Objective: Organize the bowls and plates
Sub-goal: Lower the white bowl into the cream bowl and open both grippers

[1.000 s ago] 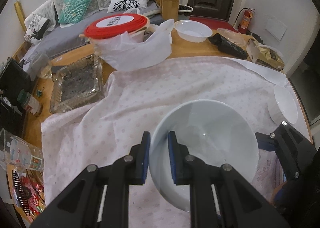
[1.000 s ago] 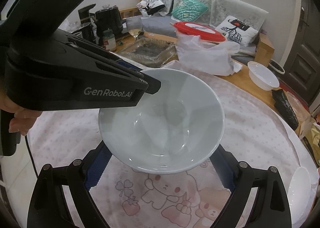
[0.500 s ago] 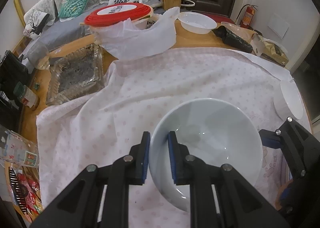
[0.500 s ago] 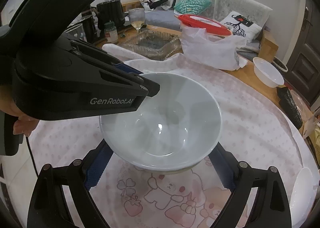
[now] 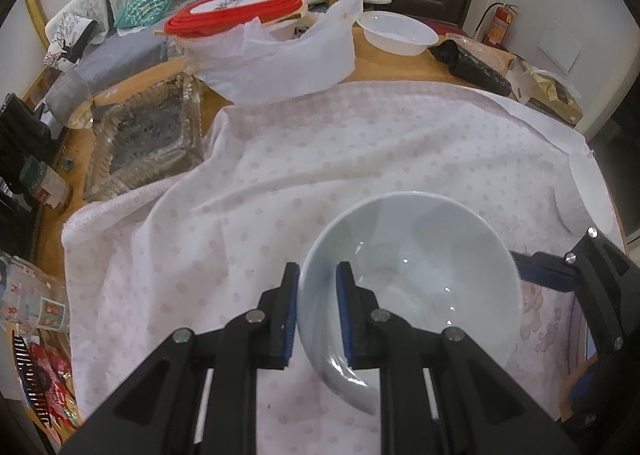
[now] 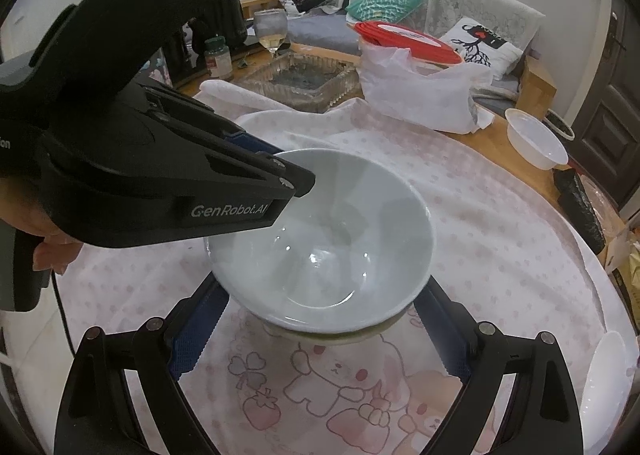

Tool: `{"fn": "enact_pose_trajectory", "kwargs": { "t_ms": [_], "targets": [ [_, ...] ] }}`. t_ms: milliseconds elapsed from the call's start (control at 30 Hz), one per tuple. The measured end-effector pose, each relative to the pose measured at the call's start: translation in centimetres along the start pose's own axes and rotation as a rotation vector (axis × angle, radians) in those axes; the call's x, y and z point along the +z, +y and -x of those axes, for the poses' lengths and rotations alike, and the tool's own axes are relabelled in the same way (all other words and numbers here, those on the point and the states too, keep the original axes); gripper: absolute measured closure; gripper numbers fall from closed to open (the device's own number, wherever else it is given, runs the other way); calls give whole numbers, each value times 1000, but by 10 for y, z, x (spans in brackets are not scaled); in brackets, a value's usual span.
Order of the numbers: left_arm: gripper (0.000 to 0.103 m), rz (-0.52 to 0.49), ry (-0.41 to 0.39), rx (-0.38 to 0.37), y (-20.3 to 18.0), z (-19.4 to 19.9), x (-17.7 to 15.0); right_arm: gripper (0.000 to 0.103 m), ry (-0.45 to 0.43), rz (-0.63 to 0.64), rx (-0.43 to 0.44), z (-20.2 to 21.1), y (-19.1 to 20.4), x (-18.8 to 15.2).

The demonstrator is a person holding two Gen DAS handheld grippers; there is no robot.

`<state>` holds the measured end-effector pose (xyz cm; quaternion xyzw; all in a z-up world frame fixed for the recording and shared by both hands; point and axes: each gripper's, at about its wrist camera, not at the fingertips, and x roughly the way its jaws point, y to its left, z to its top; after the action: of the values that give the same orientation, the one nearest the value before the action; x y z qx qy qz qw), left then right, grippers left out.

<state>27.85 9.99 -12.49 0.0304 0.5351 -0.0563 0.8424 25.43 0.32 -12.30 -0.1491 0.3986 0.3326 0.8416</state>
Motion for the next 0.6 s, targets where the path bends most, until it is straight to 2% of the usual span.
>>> {"fn": "enact_pose_trajectory", "kwargs": {
  "t_ms": [600],
  "targets": [
    [86,7,-4,13,-1,4,0,11,-22,-15,21,6,0,-5]
  ]
}}
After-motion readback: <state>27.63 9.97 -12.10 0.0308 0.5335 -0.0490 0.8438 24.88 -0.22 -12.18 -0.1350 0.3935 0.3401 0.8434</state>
